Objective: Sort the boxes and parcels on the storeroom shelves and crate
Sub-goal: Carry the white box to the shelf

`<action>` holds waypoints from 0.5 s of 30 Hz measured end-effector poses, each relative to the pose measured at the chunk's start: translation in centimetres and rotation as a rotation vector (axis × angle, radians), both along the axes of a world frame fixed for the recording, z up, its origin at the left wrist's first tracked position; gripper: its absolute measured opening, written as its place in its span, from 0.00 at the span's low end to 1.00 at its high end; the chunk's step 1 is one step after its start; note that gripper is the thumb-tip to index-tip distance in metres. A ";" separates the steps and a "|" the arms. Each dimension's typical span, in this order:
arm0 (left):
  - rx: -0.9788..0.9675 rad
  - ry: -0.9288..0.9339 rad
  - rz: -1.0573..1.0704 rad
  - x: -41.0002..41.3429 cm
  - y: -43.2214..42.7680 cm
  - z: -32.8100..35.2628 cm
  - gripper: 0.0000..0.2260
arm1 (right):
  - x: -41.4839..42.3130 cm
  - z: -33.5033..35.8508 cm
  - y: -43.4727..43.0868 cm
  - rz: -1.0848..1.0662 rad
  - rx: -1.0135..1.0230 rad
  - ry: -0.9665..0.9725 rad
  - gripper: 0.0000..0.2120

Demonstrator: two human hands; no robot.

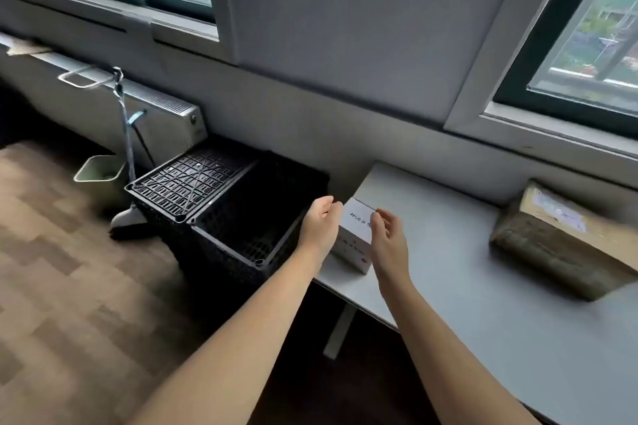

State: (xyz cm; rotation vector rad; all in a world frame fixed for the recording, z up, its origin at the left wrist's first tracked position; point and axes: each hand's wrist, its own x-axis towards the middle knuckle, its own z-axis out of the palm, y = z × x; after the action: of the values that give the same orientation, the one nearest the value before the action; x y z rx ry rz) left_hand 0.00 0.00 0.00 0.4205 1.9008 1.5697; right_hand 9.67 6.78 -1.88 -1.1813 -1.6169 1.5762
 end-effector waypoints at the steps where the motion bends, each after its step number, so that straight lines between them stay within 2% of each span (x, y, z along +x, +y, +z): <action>1: -0.033 0.012 -0.018 0.0 0.9 -0.3 0.21 | 0.0 -0.5 0.8 -0.006 0.020 -0.016 0.15; 9: -0.302 0.000 -0.089 -1.1 6.0 -4.5 0.26 | -0.3 -5.1 6.2 0.026 -0.046 -0.164 0.24; 15: -0.433 -0.025 -0.001 -3.2 7.5 -6.6 0.28 | -1.8 -6.8 8.0 0.057 -0.157 -0.216 0.32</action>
State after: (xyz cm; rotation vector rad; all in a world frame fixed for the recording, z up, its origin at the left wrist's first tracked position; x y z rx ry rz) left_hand -3.16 7.49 -6.62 0.2098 2.1447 1.1091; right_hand 7.87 14.78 -8.68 -1.4424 -1.6996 1.6855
